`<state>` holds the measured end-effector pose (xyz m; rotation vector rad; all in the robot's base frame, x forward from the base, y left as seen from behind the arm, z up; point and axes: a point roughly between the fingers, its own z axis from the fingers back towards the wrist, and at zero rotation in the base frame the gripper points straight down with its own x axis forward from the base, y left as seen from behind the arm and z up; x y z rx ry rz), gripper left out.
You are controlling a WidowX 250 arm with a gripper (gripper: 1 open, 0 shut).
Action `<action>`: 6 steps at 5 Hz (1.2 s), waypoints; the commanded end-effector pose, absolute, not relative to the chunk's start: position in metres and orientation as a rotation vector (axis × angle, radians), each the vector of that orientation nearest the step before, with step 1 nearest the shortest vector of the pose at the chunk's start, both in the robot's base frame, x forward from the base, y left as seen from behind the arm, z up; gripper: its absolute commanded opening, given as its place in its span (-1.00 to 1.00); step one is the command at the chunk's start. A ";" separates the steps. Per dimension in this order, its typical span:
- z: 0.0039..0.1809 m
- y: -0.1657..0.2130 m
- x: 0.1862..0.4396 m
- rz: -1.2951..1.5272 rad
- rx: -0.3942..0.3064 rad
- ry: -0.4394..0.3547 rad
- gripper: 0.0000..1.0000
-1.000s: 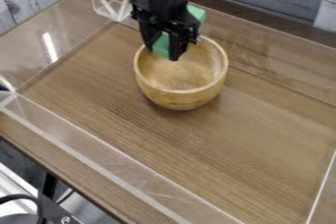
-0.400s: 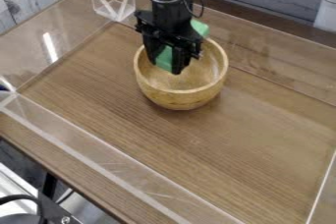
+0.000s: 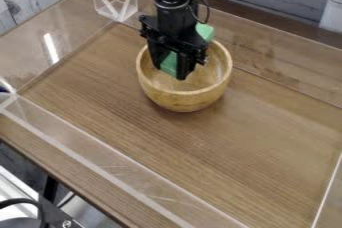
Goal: Put the green block in the brown bowl
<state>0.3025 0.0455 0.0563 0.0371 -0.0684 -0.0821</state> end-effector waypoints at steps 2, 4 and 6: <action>0.069 0.040 0.307 -0.090 0.029 -0.103 -1.00; 0.086 0.036 0.307 -0.085 0.001 -0.131 -1.00; 0.098 0.031 0.308 -0.088 -0.020 -0.156 -1.00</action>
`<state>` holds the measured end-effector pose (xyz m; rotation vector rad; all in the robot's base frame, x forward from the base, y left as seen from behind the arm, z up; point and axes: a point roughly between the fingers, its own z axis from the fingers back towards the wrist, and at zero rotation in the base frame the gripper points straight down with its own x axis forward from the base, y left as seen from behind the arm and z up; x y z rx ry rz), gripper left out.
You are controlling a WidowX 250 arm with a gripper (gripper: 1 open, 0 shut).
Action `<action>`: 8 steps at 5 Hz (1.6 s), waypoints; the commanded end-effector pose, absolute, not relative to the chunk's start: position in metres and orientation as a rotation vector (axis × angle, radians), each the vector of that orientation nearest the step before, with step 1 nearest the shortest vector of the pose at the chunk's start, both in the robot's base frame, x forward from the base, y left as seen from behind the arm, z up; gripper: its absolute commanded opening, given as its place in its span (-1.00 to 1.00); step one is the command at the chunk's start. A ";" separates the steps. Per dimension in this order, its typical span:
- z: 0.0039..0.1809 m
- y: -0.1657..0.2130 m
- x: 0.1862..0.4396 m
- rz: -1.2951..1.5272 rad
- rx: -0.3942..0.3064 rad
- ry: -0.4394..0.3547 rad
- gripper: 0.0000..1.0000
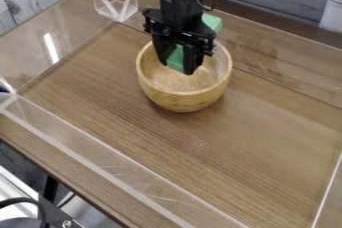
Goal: Put the green block in the brown bowl
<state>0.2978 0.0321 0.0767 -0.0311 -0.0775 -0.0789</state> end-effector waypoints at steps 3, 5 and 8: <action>0.076 0.039 0.310 -0.096 0.006 -0.130 -1.00; 0.063 0.047 0.313 -0.078 0.017 -0.104 -1.00; 0.071 0.052 0.311 -0.058 0.010 -0.103 1.00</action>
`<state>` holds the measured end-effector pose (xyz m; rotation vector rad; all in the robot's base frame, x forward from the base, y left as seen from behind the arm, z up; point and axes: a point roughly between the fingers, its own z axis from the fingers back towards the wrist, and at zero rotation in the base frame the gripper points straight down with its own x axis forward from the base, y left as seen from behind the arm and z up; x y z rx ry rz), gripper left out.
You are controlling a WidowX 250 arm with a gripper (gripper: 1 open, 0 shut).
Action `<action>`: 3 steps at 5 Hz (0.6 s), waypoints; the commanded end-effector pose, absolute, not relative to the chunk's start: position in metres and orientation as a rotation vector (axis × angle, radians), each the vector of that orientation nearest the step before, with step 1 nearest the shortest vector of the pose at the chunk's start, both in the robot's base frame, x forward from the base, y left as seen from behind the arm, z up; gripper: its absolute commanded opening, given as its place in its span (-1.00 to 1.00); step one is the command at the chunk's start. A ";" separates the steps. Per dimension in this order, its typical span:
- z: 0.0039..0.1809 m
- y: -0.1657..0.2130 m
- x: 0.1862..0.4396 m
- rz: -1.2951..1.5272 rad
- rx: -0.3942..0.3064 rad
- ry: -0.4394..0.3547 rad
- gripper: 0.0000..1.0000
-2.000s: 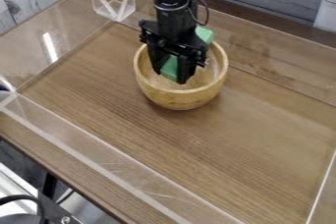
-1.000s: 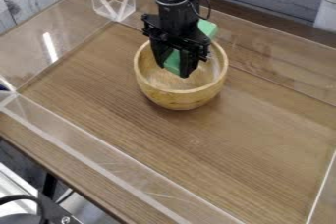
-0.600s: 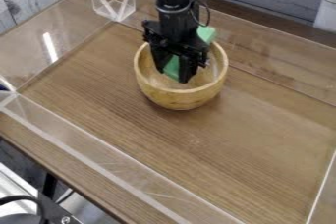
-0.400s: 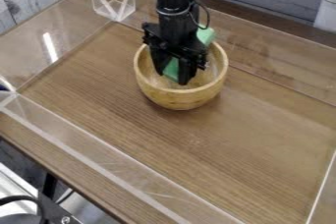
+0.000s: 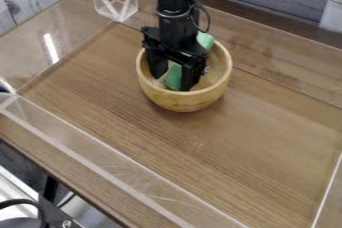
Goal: Put the green block in the brown bowl
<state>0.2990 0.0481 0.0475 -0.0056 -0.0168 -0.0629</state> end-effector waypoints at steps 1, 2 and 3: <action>0.085 0.054 0.310 -0.049 0.002 -0.125 1.00; 0.107 0.060 0.308 -0.033 -0.008 -0.161 1.00; 0.135 0.065 0.308 -0.015 -0.017 -0.204 1.00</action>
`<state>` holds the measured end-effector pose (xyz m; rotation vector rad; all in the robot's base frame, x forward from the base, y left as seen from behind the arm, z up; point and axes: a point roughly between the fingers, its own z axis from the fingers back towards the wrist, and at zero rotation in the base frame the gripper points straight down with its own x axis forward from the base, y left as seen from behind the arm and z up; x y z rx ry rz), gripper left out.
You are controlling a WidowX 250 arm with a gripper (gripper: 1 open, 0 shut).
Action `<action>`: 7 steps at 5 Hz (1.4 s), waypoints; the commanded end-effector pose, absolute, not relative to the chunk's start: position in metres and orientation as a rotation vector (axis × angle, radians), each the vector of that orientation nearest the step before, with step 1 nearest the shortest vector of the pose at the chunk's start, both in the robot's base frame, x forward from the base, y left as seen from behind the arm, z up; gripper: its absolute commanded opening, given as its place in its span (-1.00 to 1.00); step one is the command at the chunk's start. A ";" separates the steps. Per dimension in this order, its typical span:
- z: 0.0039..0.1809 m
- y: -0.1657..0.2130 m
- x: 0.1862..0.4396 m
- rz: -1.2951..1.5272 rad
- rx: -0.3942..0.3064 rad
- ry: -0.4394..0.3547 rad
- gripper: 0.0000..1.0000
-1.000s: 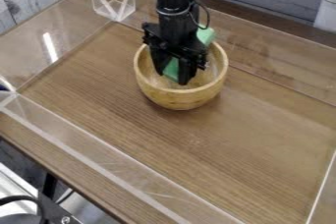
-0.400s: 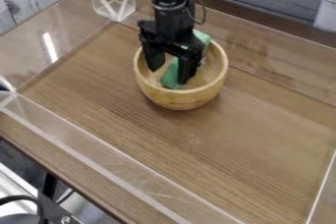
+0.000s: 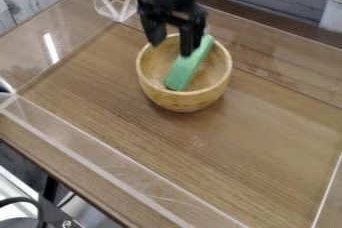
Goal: Put the green block in the brown bowl
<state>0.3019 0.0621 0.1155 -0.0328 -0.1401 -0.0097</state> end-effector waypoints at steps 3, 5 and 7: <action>0.174 0.088 0.297 0.015 -0.018 -0.236 -1.00; 0.149 0.087 0.303 0.001 -0.008 -0.182 -1.00; 0.117 0.086 0.309 -0.010 -0.003 -0.116 -1.00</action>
